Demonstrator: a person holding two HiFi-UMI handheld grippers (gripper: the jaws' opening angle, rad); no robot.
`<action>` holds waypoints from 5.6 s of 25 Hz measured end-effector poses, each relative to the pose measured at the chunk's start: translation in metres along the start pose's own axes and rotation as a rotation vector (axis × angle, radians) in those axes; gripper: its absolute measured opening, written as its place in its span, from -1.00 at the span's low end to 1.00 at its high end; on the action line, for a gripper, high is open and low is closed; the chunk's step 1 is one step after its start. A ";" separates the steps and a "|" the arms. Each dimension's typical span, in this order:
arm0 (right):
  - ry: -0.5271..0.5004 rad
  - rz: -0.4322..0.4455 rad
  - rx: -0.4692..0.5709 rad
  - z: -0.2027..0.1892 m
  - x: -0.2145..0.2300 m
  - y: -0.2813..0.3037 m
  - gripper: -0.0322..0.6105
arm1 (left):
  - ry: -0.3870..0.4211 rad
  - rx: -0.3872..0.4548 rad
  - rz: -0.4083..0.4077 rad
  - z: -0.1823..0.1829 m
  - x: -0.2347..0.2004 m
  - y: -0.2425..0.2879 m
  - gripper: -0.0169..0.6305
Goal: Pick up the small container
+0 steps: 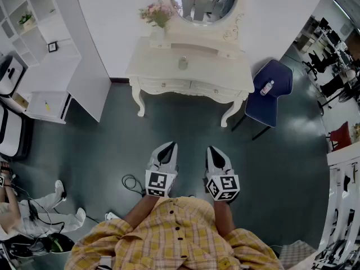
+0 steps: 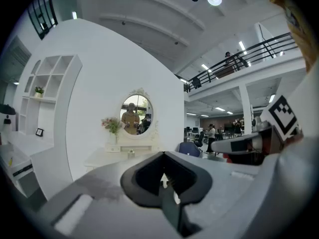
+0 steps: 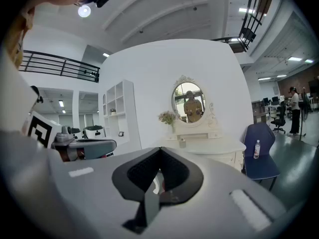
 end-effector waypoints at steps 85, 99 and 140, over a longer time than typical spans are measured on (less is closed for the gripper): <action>0.029 0.158 -0.164 -0.008 0.197 0.439 -0.89 | -0.095 -0.220 0.182 -0.101 -0.220 0.422 -0.95; 0.069 0.203 -0.263 -0.043 0.241 0.487 -0.89 | -0.129 -0.376 0.215 -0.179 -0.236 0.484 -0.44; 0.087 0.212 -0.374 -0.099 0.291 0.522 -0.89 | -0.084 -0.491 0.228 -0.298 -0.263 0.583 0.12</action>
Point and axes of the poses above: the fingertips, and each gripper's own axes: y forward along the fingers, x to its right, z out of its top, the point moved 3 cm from there along -y, backward along the fingers, and after that the axes turned 10 degrees about x, right-handed, at the moved point
